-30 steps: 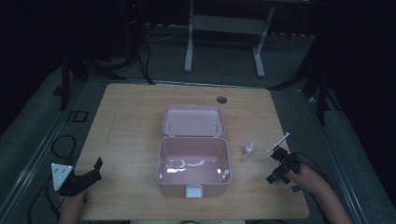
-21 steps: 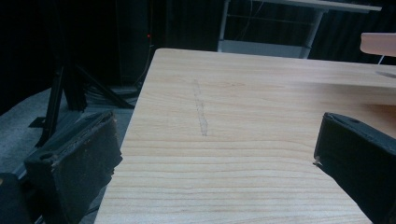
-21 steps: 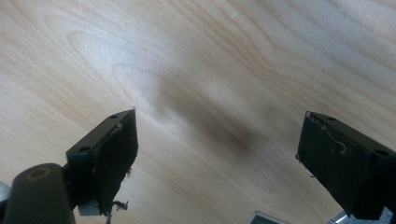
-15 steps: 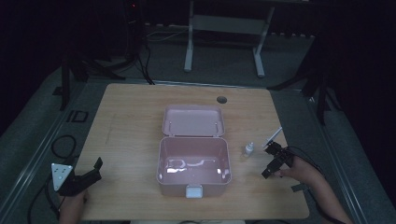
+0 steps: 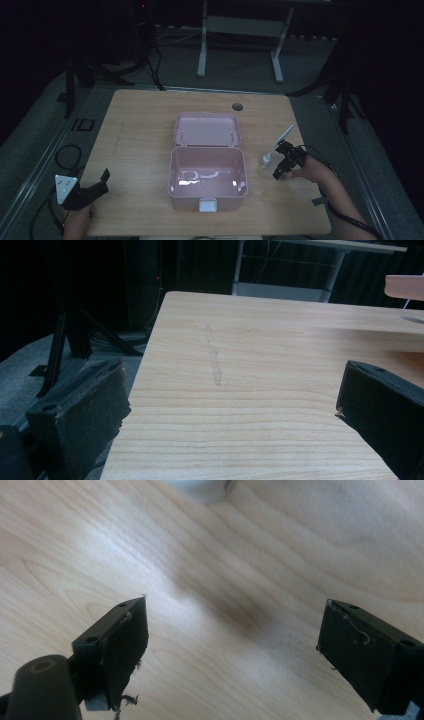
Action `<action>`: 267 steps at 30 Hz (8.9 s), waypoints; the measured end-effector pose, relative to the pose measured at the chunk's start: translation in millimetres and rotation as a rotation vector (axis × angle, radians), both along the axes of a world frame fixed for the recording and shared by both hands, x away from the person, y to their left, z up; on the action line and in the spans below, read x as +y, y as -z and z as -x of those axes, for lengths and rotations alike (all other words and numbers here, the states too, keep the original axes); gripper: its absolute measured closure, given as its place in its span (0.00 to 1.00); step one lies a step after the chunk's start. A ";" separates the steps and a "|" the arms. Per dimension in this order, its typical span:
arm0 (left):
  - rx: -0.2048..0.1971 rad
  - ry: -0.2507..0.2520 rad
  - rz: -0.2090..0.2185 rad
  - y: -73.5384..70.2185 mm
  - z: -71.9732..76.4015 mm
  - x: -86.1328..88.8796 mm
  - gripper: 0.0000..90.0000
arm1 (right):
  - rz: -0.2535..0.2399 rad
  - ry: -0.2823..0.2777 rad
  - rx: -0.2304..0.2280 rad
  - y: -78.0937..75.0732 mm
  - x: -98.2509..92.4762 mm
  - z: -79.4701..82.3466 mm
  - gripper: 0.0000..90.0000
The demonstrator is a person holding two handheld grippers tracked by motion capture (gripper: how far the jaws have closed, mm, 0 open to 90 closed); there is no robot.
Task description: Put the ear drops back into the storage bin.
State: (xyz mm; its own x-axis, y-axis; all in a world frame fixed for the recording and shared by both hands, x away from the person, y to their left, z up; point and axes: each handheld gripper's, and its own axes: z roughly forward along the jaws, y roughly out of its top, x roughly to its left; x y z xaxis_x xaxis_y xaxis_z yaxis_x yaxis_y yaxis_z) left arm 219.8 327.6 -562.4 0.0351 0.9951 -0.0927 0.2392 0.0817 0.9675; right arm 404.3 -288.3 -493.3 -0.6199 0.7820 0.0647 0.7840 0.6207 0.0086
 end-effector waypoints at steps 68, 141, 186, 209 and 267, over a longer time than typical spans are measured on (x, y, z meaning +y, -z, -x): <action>0.002 0.002 -0.003 -0.1 -0.5 -0.4 0.01 | 0.111 -0.357 0.037 2.9 57.2 -17.0 0.66; 0.002 -0.002 -0.004 0.0 -0.4 -0.6 0.01 | 0.101 -0.963 0.017 -49.2 80.3 72.1 0.66; 0.002 -0.002 0.000 -0.1 -0.4 -0.4 0.01 | 0.112 -0.996 -0.031 -143.1 133.3 80.0 0.66; 0.002 0.001 -0.001 -0.1 -0.3 -0.1 0.01 | 0.107 -1.096 -0.011 -131.7 198.8 80.4 0.66; 0.005 0.002 -0.005 -0.1 -1.0 -0.3 0.01 | 0.230 -1.178 0.074 -3.3 218.0 74.5 0.65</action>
